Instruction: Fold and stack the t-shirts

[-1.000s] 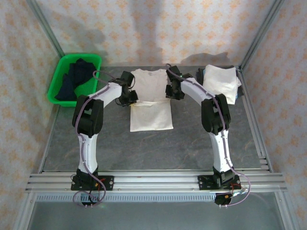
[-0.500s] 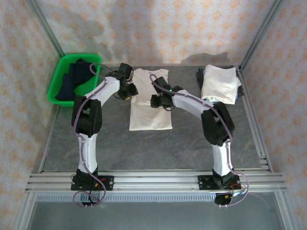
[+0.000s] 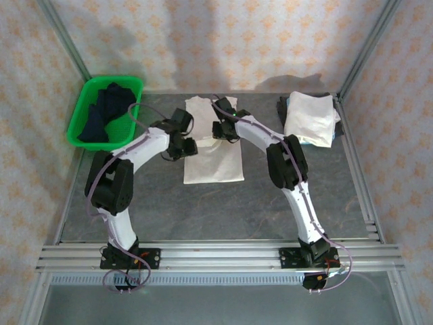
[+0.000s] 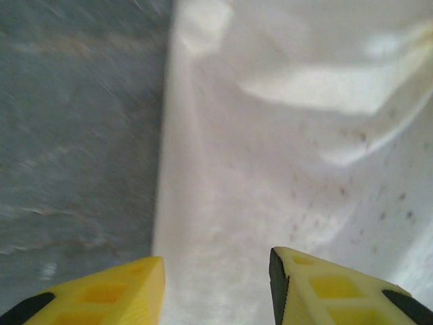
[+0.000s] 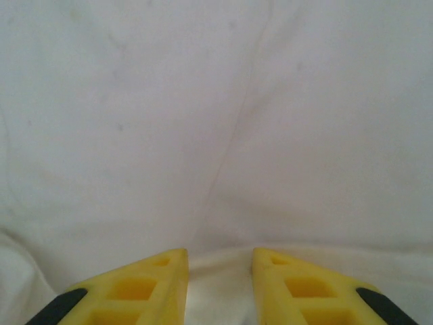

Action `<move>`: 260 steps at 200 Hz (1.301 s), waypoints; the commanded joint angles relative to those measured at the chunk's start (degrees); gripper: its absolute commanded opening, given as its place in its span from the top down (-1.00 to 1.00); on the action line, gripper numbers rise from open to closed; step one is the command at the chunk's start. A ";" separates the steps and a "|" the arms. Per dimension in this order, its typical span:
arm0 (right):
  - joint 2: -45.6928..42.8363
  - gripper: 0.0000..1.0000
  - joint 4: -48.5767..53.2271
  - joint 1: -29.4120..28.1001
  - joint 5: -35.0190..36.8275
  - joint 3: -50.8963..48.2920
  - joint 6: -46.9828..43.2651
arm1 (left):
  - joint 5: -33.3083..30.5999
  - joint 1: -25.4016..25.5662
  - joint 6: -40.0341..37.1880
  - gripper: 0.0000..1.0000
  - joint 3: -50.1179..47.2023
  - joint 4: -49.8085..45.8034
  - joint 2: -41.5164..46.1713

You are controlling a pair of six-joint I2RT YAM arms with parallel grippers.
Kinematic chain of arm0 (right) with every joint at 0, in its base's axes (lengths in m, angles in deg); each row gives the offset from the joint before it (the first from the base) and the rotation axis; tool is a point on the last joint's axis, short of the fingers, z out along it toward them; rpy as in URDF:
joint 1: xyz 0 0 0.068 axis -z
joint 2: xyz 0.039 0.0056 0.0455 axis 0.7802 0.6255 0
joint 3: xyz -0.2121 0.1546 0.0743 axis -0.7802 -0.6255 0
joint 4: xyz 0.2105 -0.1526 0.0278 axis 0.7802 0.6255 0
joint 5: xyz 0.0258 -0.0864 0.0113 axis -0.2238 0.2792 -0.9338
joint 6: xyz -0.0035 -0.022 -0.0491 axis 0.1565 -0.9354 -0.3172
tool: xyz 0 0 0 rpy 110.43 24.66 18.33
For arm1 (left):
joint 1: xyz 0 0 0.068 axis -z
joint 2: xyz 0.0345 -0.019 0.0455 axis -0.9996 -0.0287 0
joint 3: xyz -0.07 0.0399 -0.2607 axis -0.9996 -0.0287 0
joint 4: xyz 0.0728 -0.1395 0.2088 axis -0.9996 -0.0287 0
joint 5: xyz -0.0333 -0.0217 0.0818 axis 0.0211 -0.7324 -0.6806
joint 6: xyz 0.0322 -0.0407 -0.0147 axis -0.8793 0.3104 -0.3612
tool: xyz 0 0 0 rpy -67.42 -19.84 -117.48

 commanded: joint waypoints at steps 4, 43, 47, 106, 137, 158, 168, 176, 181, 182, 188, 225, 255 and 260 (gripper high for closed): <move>4.62 0.41 7.99 0.15 2.16 6.06 0.09 | -2.25 0.63 0.54 0.09 -3.52 3.30 -1.01; -3.95 0.41 5.97 0.22 5.65 -1.43 -0.19 | -4.04 -0.87 0.43 0.19 3.00 1.82 -8.43; -5.94 0.41 4.52 0.24 5.90 -3.76 0.27 | -3.75 -1.04 0.40 0.22 4.73 1.48 -9.05; -22.21 0.39 -7.60 0.14 7.64 -25.33 3.48 | 0.32 0.45 -2.10 0.24 22.16 -4.35 -18.58; -25.76 0.38 -9.59 -0.21 4.91 -30.58 2.38 | -1.14 0.38 -2.43 0.24 24.62 -5.18 -22.42; -27.24 0.37 -13.78 -2.88 1.93 -36.70 3.23 | -2.37 -0.53 -2.60 0.25 26.73 -6.10 -25.22; -26.81 0.38 -14.59 -4.25 1.41 -38.96 4.12 | -2.89 -1.23 -2.29 0.28 27.76 -7.05 -26.41; -26.72 0.40 -15.08 -5.16 1.22 -41.03 4.92 | -2.99 -1.88 -2.17 0.31 27.80 -7.11 -26.83; -26.91 0.41 -15.82 -5.69 1.34 -42.65 5.58 | -3.45 -2.16 -1.80 0.32 27.68 -7.08 -26.85; -26.94 0.41 -16.04 -5.80 1.28 -43.08 5.69 | -3.55 -2.17 -1.80 0.33 27.67 -7.07 -26.85; -27.47 0.41 -16.83 -6.33 0.69 -45.18 6.44 | -4.03 -2.45 -1.77 0.34 27.38 -7.07 -26.61; -30.84 0.44 -15.61 -10.91 0.62 -53.62 8.90 | -4.92 -2.76 -1.10 0.34 27.63 -7.03 -25.31; -31.21 0.50 -15.77 -11.36 0.90 -59.82 11.15 | -4.64 -2.76 -1.24 0.34 30.38 -8.63 -25.85; -31.66 0.50 -15.63 -11.32 0.93 -60.49 11.29 | -4.60 -2.73 -1.27 0.33 30.29 -8.69 -25.36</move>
